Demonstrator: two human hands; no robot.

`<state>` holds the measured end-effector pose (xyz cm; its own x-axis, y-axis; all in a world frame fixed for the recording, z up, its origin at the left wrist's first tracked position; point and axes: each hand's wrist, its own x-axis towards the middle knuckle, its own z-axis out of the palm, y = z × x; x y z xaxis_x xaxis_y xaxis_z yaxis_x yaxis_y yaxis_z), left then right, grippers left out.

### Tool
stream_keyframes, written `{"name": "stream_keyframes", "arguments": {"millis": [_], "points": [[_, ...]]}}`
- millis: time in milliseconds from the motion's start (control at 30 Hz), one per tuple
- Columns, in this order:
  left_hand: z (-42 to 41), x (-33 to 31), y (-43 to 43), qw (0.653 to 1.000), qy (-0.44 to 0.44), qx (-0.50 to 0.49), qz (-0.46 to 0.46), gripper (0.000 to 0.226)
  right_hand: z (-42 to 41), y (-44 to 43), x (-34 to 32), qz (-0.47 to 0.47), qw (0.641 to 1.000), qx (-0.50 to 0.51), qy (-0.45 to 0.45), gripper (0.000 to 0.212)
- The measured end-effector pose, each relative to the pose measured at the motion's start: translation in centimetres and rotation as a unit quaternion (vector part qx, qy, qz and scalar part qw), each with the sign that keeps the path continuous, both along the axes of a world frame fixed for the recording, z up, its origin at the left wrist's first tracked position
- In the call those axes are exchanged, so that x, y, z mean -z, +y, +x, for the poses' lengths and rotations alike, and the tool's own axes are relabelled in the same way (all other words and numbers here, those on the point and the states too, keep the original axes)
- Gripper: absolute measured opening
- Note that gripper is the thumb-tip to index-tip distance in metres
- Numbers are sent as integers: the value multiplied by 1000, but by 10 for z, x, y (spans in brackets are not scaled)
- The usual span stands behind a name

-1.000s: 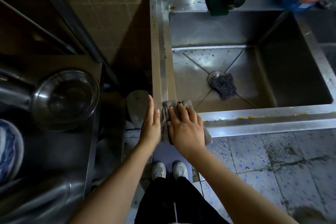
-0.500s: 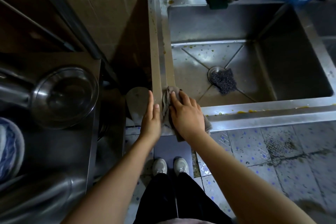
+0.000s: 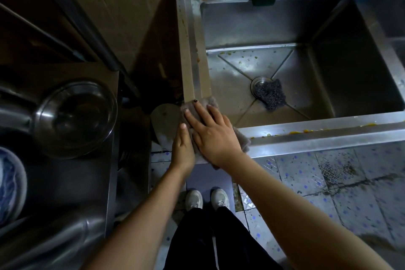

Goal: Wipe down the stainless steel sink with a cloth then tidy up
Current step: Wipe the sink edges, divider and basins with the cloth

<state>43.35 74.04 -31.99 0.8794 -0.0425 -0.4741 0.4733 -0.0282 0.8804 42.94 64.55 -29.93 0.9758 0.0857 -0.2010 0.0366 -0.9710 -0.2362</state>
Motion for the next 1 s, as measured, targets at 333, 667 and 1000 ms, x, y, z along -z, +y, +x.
{"name": "stream_keyframes", "arguments": {"millis": [333, 667, 1000], "points": [[5, 2, 2, 993, -57, 66, 80, 45, -31, -24, 2, -44, 995, 85, -22, 54], [5, 7, 0, 992, -66, 47, 94, 45, -40, -1, 7, -41, 986, 140, -76, 47], [6, -1, 2, 988, -48, 76, 127, 48, -25, -13, 0, -22, 980, 198, -15, 50]]}}
